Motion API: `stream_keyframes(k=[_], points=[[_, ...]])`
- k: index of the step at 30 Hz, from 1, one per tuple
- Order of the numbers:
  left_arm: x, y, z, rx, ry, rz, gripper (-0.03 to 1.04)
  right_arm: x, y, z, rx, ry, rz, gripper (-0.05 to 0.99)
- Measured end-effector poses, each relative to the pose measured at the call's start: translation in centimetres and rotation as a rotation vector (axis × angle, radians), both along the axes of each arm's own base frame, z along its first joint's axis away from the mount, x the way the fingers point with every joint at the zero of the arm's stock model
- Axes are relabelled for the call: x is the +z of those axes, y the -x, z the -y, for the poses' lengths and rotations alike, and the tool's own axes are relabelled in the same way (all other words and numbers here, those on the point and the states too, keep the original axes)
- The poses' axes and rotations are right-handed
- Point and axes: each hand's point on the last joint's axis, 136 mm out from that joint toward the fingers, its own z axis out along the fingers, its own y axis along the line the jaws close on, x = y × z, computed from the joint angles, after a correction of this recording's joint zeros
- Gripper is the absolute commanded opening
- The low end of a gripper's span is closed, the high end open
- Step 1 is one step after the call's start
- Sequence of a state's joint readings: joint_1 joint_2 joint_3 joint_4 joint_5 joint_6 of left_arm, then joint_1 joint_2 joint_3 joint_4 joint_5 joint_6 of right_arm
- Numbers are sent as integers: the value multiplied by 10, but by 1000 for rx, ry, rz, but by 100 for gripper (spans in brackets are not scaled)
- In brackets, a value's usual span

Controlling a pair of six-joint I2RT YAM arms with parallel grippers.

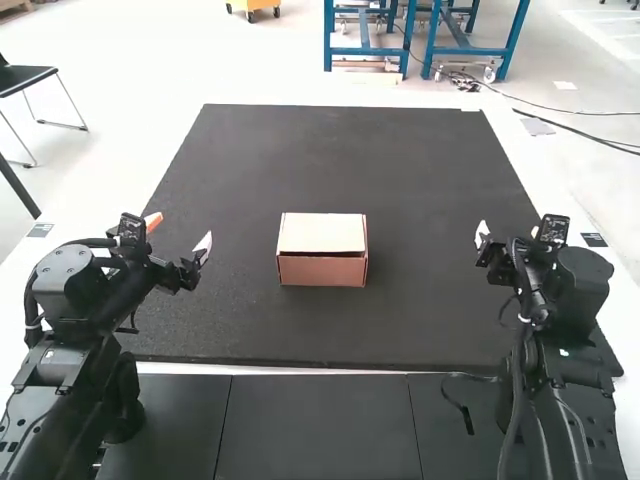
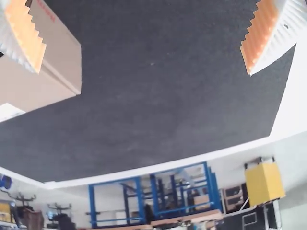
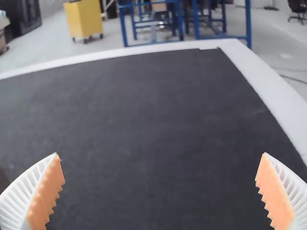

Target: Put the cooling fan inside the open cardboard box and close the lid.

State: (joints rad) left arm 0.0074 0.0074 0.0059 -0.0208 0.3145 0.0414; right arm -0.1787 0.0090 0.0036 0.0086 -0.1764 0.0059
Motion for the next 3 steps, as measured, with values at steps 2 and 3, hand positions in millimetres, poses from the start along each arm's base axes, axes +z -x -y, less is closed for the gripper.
stream_keyframes(k=[2, 3], points=[[0, 0, 0, 0, 0, 0, 96, 0, 0, 0, 0, -1, 0, 91], [0, 0, 0, 0, 0, -1, 96, 0, 0, 0, 0, -1, 0, 91]])
